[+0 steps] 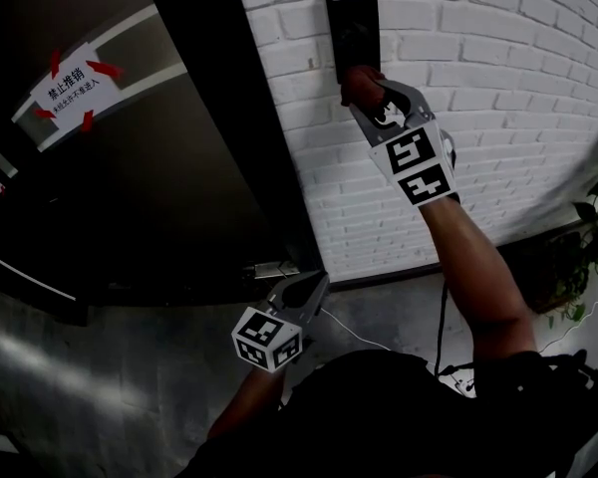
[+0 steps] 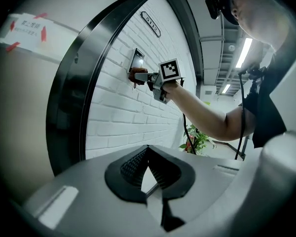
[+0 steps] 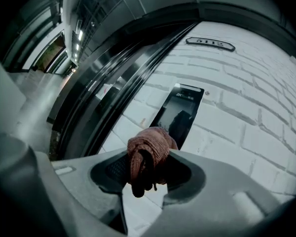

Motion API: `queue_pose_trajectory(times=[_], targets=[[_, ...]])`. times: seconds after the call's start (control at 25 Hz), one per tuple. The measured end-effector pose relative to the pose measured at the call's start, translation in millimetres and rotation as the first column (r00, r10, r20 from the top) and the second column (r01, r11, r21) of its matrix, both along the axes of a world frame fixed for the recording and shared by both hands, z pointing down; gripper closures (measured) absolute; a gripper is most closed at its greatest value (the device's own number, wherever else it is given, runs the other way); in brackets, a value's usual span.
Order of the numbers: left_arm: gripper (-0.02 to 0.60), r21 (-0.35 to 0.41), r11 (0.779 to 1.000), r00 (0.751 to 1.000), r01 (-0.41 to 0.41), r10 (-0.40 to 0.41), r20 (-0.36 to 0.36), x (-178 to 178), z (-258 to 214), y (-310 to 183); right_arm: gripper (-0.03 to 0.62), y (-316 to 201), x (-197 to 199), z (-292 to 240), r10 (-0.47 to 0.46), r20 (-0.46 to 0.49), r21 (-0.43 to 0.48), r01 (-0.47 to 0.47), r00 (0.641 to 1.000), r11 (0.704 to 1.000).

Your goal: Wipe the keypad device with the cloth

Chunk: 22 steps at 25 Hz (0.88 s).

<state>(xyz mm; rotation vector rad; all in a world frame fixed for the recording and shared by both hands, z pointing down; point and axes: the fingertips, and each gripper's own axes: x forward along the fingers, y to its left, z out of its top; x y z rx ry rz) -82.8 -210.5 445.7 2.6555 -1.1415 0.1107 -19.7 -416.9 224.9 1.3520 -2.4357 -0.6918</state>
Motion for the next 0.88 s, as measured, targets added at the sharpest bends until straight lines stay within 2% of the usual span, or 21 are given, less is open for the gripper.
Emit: queue_pose_trajectory(times=[0.44,0.88], targets=[[0.565,-0.009,1.000,1.000,-0.015,0.015,0.000,3.2,0.8,1.2,0.437,2.0,0.2,10.4,-0.014,0.014,-0.079,0.015,1.000,0.997],[0.565,-0.008,1.000,1.000,-0.030,0.030,-0.006,7.4,-2.5,3.9,0.436,4.0,2.5,28.8,-0.026,0.010,-0.197,0.027,1.000,0.980]])
